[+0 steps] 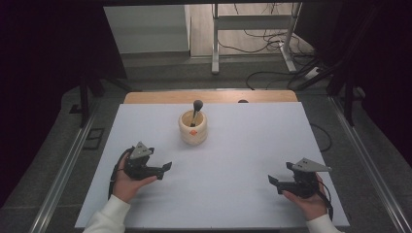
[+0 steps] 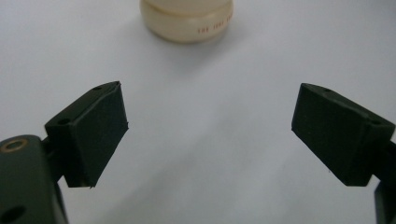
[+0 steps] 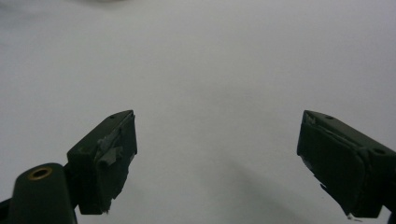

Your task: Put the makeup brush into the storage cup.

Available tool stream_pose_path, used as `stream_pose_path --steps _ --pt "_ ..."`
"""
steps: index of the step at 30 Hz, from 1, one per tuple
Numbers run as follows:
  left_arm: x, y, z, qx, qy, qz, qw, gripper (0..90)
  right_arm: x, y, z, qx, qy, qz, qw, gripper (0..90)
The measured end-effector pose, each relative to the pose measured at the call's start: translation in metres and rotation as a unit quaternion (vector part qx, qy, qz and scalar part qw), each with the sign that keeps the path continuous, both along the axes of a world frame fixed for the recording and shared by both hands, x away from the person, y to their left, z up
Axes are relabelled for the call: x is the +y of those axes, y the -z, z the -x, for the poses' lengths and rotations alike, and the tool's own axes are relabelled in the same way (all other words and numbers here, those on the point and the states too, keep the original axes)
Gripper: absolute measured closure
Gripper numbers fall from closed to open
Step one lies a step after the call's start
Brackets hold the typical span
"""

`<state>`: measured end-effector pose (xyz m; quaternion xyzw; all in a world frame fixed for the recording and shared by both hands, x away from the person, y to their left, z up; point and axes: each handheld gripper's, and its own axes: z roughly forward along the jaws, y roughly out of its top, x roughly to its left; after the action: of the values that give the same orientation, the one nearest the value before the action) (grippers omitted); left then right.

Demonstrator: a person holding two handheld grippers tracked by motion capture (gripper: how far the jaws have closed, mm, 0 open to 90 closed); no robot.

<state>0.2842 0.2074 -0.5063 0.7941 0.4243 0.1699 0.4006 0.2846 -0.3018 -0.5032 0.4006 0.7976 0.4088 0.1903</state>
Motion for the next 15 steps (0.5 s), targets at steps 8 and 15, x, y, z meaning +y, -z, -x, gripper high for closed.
stream_pose_path --steps 8,15 --pt "0.027 0.011 0.023 0.009 -0.029 0.011 0.9995 12.9 -0.001 0.0 0.0 -0.001 0.0 -0.002 1.0 12.9" --pt "0.041 0.017 0.033 0.013 -0.044 0.013 0.9989 13.4 0.001 0.002 -0.001 0.003 -0.01 -0.002 0.9999 12.9"
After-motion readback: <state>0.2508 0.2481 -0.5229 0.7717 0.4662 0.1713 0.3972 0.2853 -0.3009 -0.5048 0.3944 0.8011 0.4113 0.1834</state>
